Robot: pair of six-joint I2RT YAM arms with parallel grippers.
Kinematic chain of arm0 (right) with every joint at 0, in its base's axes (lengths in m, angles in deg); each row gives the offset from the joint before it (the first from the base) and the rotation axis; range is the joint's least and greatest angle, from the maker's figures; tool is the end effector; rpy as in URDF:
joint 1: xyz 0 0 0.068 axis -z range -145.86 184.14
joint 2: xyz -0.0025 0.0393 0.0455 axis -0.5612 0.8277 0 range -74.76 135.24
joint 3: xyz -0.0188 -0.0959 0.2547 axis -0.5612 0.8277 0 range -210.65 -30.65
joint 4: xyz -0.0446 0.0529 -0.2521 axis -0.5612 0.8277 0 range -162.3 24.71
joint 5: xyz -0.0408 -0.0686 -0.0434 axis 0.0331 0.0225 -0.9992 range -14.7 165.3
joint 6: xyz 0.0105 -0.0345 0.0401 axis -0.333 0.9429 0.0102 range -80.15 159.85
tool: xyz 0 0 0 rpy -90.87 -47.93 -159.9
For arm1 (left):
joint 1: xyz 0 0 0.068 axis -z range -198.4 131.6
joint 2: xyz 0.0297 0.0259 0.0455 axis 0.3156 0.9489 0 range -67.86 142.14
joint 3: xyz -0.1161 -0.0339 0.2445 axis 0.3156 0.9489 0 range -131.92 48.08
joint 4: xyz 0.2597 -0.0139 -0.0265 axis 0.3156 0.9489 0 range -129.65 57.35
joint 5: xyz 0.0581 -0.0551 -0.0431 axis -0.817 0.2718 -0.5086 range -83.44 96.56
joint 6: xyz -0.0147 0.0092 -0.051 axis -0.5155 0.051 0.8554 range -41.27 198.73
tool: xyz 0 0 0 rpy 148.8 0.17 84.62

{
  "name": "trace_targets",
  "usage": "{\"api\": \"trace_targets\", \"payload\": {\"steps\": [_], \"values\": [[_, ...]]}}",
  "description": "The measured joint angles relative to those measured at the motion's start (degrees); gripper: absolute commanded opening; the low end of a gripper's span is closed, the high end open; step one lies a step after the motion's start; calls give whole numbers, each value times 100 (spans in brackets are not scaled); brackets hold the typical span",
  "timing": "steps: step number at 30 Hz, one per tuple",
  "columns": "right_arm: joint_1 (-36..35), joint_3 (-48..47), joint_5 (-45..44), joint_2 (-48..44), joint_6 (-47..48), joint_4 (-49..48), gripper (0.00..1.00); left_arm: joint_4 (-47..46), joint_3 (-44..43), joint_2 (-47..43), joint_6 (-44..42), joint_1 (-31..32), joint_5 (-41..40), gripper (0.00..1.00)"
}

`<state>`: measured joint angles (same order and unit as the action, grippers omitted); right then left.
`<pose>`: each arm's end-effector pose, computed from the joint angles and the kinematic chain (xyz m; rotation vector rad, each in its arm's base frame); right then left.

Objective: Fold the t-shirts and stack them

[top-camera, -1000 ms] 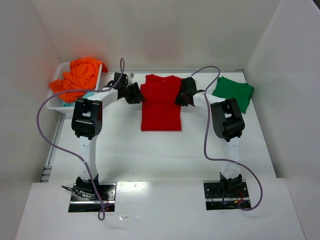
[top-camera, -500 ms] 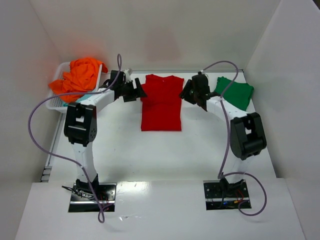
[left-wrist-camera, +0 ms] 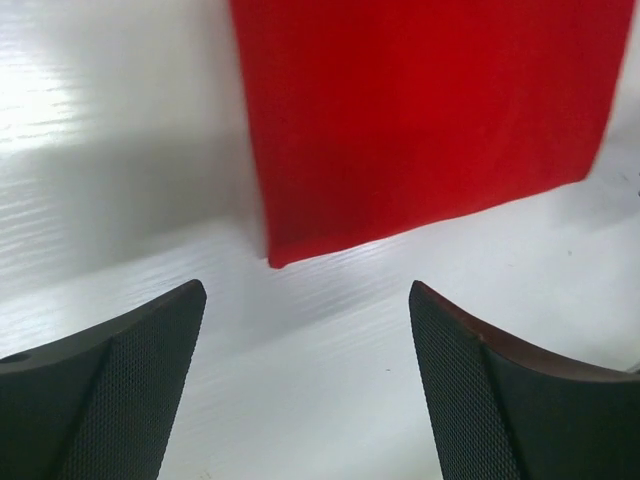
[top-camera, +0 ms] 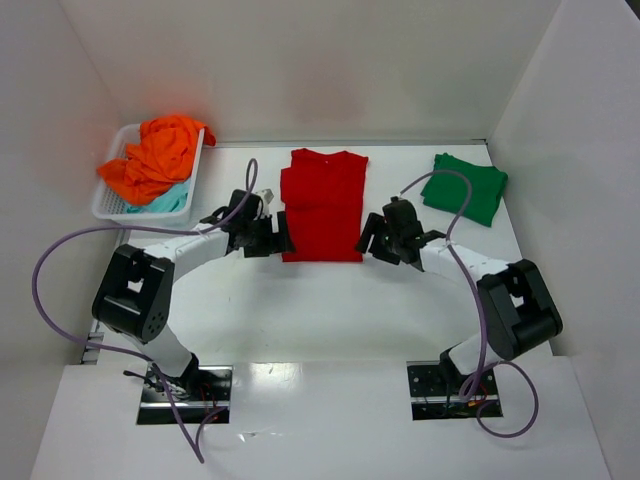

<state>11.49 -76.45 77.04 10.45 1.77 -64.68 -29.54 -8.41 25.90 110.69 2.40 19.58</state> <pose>0.2764 0.1166 0.1873 0.3155 2.4386 0.5214 0.3171 -0.1290 0.1963 -0.1317 2.4851 -0.6849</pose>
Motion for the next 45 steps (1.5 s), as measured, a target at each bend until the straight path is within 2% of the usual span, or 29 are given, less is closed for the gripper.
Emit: {"api": "trace_targets", "payload": {"steps": [6,8,9,14,19,22,23,25,26,27,29,33,34,40,45], "values": [[-181,39,42,205,37,-129,71,7,114,2,7,-17,-127,84],[-184,31,33,382,55,-162,67,-22,114,22,4,-11,-125,82],[-186,26,31,470,63,-162,62,-52,111,52,7,-9,-122,79],[-186,-129,28,828,81,-254,53,-120,98,424,7,-9,-120,64],[-186,-262,66,1067,90,-378,45,-142,-11,660,0,-9,-83,57],[-186,-341,72,1182,90,-424,34,-173,-87,754,2,-9,-39,54],[-186,-348,83,1204,87,-448,24,-197,-111,787,2,-9,-2,52],[-186,-350,94,1246,79,-459,16,-251,-133,848,7,-9,37,47],[-186,-350,111,1270,42,-487,14,-273,-142,870,11,-9,63,41],[-186,-348,118,1279,26,-505,7,-289,-149,892,15,-9,81,36],[-199,-348,129,1281,0,-505,0,-299,-153,931,33,-2,118,26],[-302,-348,122,1300,-76,-514,0,-286,-146,960,103,57,98,2],[-350,-343,109,1303,-101,-527,0,-284,-146,955,127,85,90,0],[-776,87,4,997,-402,-734,0,-208,98,664,293,529,-212,0],[-1211,815,-232,9,-756,-343,0,197,575,2,625,986,-496,0]]}}
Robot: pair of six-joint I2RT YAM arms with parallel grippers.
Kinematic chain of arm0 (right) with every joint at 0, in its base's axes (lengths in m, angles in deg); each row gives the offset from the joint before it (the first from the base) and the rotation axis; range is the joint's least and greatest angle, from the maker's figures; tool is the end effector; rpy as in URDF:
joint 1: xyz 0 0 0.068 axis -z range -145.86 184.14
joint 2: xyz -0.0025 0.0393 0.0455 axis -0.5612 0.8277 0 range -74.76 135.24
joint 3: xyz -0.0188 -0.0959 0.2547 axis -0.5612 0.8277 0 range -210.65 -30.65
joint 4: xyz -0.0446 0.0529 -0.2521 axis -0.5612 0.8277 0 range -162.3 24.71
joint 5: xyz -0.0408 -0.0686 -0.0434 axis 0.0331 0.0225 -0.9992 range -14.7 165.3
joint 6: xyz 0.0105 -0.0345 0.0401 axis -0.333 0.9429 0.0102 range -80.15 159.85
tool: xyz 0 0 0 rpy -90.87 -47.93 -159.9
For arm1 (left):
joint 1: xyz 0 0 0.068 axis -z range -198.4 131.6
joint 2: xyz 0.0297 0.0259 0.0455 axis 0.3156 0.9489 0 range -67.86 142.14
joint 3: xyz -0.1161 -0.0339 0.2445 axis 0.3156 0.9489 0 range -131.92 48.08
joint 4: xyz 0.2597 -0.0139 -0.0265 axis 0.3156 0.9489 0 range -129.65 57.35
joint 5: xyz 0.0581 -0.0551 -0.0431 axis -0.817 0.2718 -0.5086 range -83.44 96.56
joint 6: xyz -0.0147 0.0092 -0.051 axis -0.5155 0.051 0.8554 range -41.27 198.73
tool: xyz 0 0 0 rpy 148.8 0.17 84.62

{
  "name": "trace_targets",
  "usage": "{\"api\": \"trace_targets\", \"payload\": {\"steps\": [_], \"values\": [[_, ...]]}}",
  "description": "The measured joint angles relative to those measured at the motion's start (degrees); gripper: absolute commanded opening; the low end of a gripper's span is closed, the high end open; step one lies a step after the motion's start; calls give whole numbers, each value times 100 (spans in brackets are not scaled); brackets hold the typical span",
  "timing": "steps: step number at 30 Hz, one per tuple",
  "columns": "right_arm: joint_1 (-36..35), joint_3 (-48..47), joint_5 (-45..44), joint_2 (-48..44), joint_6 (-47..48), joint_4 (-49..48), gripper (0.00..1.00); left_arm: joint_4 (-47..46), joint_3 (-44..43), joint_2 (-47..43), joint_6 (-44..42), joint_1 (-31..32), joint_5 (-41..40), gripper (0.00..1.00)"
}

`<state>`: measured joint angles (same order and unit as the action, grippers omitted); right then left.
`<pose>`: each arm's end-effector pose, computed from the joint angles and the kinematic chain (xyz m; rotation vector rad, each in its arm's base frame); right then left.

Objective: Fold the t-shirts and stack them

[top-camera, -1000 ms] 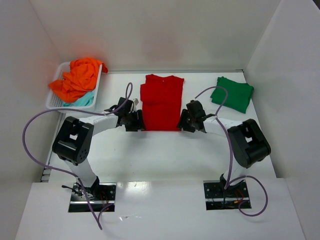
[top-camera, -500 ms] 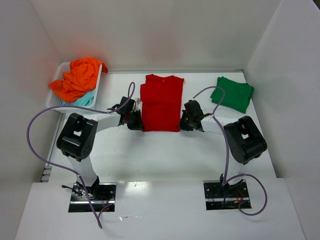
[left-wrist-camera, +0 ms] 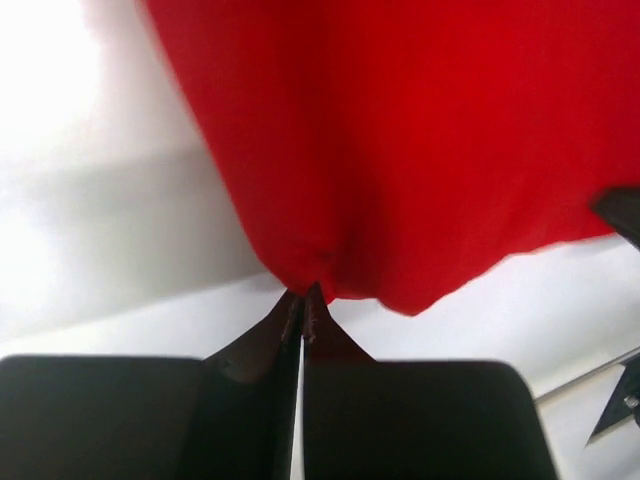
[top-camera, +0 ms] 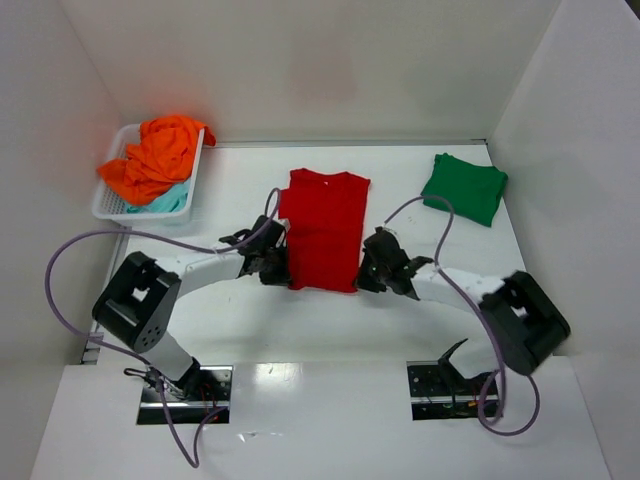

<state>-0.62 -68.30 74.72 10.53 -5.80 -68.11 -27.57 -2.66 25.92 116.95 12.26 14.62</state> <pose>0.2264 0.1568 0.1499 0.2483 2.5572 0.5638 0.2726 -0.1674 0.1639 -0.1162 2.6460 -0.6241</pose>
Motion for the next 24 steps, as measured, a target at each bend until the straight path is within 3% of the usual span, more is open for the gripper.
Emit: {"api": "trace_targets", "payload": {"steps": [11,19,24], "values": [[-90,1036,-76,-3362,-649,1388,0,1370,616,-2363,1213,1086,-678,0],[-319,1287,234,-4468,-1067,2203,0,2212,658,-4028,2057,1615,-844,0],[-363,1005,284,-4487,-1198,2291,0,2658,455,-4216,2214,1633,-1226,0]]}}
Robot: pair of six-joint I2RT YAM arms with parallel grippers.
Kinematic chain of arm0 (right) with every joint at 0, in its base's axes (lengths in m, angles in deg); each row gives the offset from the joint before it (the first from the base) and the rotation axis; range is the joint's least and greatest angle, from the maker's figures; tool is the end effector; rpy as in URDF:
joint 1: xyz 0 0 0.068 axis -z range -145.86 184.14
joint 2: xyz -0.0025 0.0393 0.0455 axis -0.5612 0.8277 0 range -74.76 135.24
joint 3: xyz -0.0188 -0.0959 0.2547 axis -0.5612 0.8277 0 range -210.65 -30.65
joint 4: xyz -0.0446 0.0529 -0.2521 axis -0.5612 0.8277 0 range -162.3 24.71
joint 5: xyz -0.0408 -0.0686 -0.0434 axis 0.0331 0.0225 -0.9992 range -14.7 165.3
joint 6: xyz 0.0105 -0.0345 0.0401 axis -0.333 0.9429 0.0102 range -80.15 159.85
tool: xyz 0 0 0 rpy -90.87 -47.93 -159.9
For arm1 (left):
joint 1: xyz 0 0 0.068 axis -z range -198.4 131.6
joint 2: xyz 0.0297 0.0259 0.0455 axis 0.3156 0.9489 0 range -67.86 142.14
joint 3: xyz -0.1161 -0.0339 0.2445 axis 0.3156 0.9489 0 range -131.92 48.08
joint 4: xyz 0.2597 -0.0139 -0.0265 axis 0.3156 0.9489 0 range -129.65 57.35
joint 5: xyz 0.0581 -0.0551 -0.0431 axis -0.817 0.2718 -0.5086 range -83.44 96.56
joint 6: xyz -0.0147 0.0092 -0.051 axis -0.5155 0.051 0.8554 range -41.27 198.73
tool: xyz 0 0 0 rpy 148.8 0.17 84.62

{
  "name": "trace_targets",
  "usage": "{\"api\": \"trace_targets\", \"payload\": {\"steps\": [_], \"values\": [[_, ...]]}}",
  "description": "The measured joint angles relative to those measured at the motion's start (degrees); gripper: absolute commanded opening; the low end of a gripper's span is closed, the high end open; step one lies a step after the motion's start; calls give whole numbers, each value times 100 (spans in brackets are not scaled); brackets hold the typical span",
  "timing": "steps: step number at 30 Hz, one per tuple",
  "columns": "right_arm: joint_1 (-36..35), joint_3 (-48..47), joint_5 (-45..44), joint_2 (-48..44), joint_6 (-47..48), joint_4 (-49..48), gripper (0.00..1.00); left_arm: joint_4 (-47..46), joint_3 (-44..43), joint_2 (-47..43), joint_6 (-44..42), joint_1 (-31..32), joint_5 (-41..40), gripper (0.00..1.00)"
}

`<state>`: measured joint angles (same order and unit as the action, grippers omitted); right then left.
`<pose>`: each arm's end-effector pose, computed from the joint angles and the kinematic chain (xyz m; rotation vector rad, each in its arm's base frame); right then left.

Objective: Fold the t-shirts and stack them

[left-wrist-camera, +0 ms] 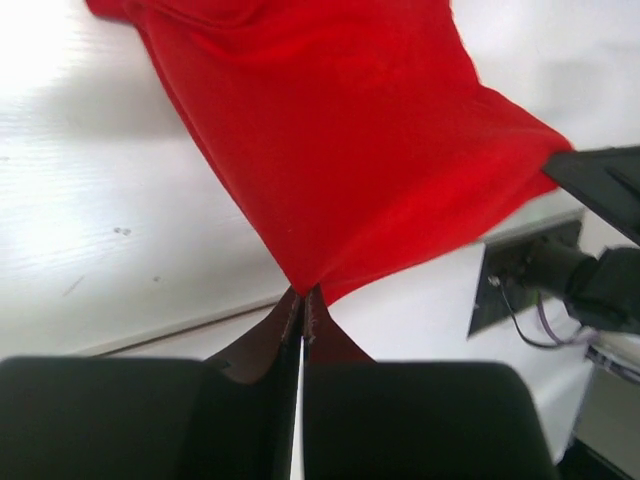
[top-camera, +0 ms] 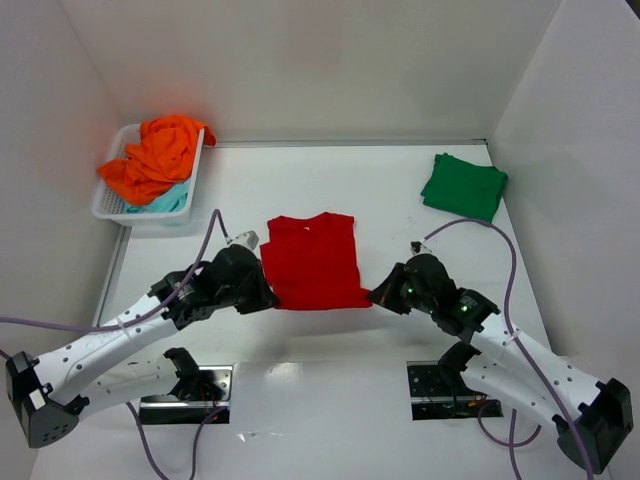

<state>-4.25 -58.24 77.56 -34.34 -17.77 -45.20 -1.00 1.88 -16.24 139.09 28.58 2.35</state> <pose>0.1207 0.0975 0.2185 0.3856 2.4109 0.8796 0.1277 -0.1330 0.2809 -0.3293 2.4730 -0.7971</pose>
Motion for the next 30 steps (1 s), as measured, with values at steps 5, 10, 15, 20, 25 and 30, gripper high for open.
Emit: {"api": "trace_targets", "payload": {"steps": [5,10,15,20,25,30], "values": [[0,-737,-271,719,131,-7,0,125,-455,588,-70,0,-503,0],[0,-1587,-688,1519,448,-68,0,138,-1032,1143,-339,-24,-1106,0],[157,-2100,-872,2050,761,-245,0,-7,-1375,1482,-629,-378,-1419,0],[393,-2380,-861,2627,1021,-531,0,-363,-1386,1801,-811,-977,-1224,0],[560,-2653,-758,3331,1241,-918,0,-748,-1272,2072,-977,-1519,-839,0],[667,-2833,-713,3934,1368,-1287,0,-1036,-1283,2702,-1237,-1860,-586,0]]}}
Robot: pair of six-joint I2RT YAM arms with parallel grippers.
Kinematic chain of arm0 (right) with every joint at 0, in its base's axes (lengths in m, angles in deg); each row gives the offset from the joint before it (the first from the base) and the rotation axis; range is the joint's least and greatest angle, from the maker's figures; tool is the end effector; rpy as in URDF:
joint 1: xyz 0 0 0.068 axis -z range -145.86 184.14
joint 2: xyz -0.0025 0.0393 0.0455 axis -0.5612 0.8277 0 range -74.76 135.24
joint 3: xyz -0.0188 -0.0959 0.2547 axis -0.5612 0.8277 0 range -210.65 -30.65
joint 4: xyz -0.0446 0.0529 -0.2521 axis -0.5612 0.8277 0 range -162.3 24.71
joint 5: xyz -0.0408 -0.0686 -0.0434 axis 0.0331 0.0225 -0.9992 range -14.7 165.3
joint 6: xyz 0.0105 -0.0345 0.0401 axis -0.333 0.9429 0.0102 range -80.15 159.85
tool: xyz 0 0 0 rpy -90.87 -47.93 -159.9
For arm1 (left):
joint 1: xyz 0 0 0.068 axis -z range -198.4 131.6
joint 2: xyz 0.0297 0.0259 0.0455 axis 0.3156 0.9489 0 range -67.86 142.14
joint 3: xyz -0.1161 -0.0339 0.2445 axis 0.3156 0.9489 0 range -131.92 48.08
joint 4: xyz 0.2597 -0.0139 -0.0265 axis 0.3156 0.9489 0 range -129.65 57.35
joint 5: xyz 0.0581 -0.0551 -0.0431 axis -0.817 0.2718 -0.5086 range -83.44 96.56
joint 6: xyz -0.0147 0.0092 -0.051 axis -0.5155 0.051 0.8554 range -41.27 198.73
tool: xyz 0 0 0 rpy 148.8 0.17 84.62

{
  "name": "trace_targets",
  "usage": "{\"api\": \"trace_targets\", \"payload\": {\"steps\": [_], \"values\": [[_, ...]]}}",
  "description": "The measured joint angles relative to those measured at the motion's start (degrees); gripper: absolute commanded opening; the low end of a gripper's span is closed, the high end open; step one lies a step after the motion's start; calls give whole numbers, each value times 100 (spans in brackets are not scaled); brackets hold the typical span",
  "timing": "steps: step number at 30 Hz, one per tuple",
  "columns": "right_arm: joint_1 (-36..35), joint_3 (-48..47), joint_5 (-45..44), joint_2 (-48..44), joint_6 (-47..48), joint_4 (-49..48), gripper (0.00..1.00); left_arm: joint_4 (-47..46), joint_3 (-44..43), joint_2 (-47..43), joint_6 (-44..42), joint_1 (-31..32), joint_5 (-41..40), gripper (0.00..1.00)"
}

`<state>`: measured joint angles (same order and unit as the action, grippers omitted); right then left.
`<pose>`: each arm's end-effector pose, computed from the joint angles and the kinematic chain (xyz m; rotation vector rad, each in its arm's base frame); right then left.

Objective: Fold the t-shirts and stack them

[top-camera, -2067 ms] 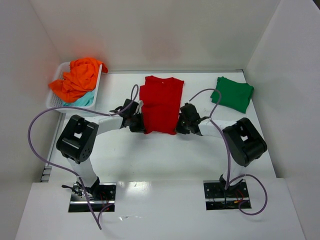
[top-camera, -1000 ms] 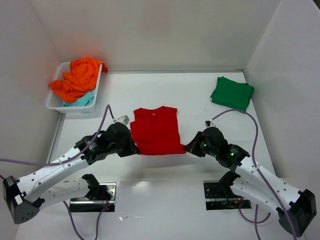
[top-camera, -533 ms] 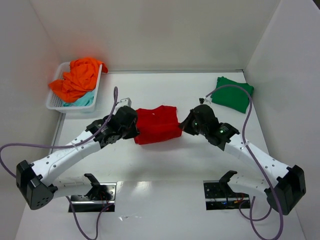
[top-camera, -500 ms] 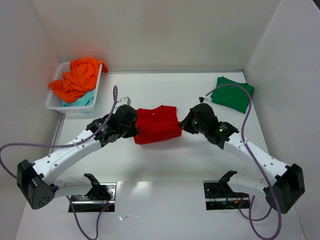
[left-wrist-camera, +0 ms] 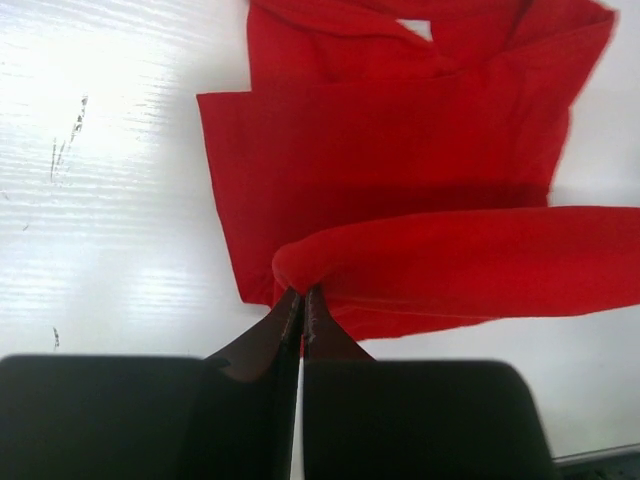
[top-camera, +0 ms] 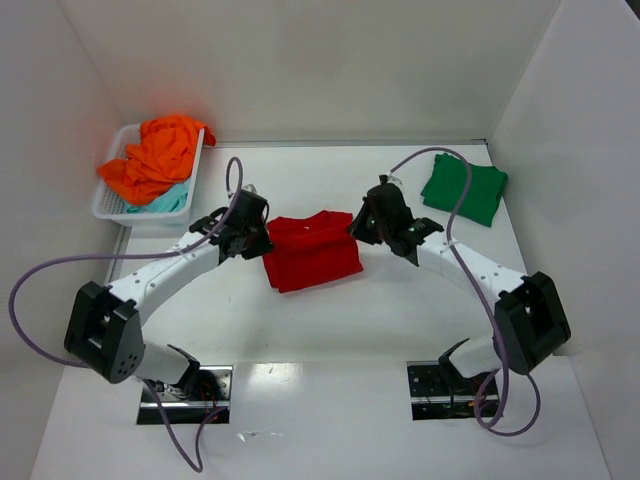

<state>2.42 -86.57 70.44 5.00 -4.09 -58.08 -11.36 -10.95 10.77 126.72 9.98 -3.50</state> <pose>0.2632 0.1592 0.2617 0.2928 2.2874 0.6114 0.2599 -0.1333 0.2657 -0.4949 2.3796 -0.4099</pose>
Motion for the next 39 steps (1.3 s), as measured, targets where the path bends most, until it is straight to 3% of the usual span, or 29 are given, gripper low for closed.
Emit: {"api": "trace_targets", "payload": {"steps": [11,20,22,26,27,29,32,36,39], "values": [[321,-813,127,1311,304,-461,0,-380,-396,1145,-291,-398,223,0],[448,-1440,177,2094,538,-647,10,-649,-935,1851,-455,-844,337,1],[503,-1580,197,2249,581,-691,21,-706,-1043,2020,-466,-901,378,11],[610,-1738,155,2498,688,-772,52,-750,-1082,2262,-605,-953,433,44],[625,-1740,146,2538,723,-800,54,-748,-1084,2308,-612,-962,444,59],[645,-1740,125,2583,785,-846,57,-737,-1084,2352,-671,-988,442,64],[654,-1790,116,2586,859,-870,54,-732,-1110,2330,-782,-1034,417,80],[654,-1851,199,2492,955,-935,30,-737,-1163,2083,-935,-1058,396,81],[654,-1779,376,2310,957,-1097,23,-828,-1167,1762,-1025,-1062,511,76]]}}
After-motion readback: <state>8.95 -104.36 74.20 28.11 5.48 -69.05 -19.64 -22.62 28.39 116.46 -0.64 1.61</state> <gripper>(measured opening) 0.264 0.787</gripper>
